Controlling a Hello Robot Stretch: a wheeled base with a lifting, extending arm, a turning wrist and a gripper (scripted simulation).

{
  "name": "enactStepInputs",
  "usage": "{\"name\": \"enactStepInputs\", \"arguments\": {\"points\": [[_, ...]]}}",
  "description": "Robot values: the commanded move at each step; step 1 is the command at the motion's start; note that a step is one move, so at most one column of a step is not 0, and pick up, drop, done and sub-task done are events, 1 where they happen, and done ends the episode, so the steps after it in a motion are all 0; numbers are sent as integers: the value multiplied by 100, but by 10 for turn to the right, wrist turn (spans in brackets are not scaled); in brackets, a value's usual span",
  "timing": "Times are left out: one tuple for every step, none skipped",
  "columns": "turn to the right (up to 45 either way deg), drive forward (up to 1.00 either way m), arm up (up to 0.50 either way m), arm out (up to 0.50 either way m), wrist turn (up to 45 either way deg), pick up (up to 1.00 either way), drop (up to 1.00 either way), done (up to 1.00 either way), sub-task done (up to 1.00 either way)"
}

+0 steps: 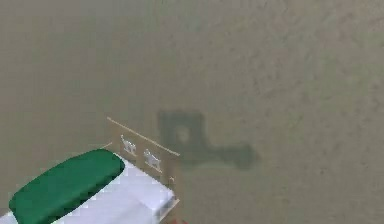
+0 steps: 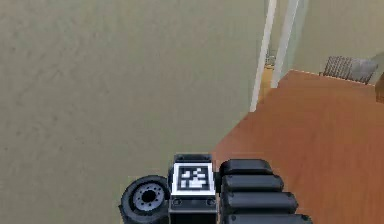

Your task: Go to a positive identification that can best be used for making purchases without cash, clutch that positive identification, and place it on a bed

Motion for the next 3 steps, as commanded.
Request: {"name": "enactStepInputs", "arguments": {"points": [[450, 0, 0, 0, 0, 0, 0, 0, 0], [450, 0, 0, 0, 0, 0, 0, 0, 0], [300, 0, 0, 0, 0, 0, 0, 0, 0]]}}
